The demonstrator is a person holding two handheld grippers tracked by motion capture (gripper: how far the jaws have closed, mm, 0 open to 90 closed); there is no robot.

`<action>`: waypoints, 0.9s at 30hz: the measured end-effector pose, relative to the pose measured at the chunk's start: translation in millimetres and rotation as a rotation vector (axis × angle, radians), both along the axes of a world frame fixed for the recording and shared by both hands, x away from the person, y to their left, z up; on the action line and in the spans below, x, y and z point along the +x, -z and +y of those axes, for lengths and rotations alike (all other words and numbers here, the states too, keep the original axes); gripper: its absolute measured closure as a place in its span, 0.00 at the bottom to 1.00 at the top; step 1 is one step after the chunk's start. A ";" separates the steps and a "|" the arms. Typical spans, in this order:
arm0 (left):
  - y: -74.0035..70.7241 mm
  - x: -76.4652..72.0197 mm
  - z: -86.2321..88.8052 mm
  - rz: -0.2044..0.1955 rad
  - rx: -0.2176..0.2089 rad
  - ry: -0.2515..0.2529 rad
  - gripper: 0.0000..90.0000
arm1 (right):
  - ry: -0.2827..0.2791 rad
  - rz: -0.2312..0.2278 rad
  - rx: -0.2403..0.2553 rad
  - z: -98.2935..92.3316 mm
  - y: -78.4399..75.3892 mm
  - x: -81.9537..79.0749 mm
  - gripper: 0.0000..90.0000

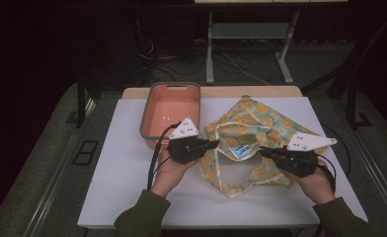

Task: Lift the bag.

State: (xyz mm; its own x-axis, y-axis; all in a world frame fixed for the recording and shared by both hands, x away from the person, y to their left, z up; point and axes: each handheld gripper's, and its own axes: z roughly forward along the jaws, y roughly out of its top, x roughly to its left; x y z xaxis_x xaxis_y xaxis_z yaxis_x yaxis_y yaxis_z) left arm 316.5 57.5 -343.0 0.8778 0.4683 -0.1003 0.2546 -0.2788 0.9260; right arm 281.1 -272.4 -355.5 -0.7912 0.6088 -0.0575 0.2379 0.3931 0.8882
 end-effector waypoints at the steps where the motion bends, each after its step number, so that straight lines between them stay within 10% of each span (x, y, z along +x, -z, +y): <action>1: -3.5 -0.2 2.5 -0.007 -0.009 -0.004 0.99 | 0.004 -0.010 0.009 -1.2 -3.6 0.0 0.99; 11: -30.8 0.4 15.7 -0.064 -0.118 -0.032 0.99 | 0.022 -0.085 0.073 -8.6 -29.8 0.5 0.99; 21: -5.8 41.4 -5.6 0.017 -0.131 -0.119 0.99 | 0.135 -0.049 0.027 -20.7 -14.3 38.0 0.99; 27: 3.4 69.1 -29.2 0.027 -0.048 -0.193 0.99 | 0.205 -0.006 -0.004 -28.3 2.4 67.9 0.99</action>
State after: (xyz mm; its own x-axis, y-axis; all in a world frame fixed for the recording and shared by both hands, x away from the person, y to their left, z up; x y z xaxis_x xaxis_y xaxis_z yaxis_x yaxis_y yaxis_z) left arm 385.6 28.3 -346.4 0.7691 0.6215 -0.1489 0.3239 -0.1782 0.9291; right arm 349.0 -300.7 -357.9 -0.6502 0.7570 -0.0644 0.3084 0.3405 0.8882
